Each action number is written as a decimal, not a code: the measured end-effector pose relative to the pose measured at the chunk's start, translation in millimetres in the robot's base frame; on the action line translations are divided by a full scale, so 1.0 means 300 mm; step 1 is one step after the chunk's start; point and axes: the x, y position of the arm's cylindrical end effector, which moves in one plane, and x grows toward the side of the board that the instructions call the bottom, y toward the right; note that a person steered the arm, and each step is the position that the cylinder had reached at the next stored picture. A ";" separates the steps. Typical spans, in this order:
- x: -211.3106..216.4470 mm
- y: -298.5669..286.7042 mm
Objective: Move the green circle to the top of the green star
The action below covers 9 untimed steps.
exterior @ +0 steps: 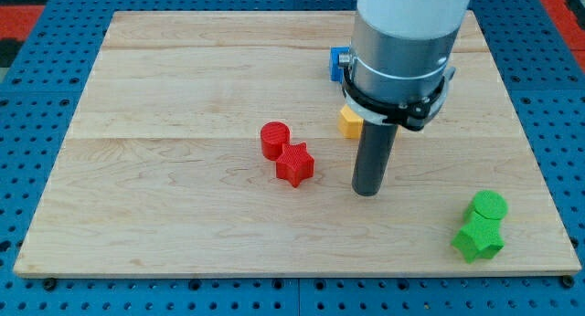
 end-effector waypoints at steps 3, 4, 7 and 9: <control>0.291 -0.030; 0.313 0.019; 0.100 0.165; -0.177 0.428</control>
